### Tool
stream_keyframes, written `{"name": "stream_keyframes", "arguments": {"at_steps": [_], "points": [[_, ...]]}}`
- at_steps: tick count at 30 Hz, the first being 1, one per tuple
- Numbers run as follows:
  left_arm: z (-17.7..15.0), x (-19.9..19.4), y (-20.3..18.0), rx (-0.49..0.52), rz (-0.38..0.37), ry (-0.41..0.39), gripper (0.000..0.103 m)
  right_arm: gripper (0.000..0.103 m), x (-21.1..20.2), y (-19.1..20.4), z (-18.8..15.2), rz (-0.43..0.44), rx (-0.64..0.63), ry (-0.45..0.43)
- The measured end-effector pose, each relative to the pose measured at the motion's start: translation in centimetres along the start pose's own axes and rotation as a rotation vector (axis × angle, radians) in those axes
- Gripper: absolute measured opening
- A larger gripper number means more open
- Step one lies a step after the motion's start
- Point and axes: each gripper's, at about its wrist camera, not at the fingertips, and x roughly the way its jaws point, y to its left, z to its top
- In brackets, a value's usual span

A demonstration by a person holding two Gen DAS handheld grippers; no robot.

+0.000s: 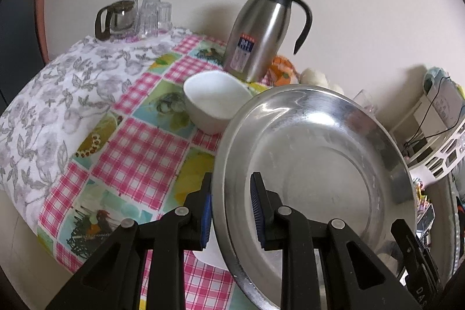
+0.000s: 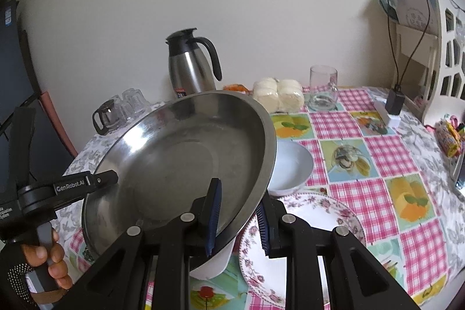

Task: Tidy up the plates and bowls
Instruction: 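Lift the steel tray with both grippers and carry it past the bowls, then lower the steel tray onto the table and open both grippers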

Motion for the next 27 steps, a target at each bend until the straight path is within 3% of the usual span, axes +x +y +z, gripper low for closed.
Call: {"name": "stream_keyframes", "arguments": {"at_steps": [11,27], "points": [[-1.1,3.8,1.7,-0.042,0.094,0.152,0.027,0.027,3.9,0.2,-2.0,-0.005,-0.007,0.147],[-1.1,4.9,3.2,-0.074,0.143,0.188,0.033,0.028,6.6,1.0,-3.4,0.001,-0.014,0.254]]}}
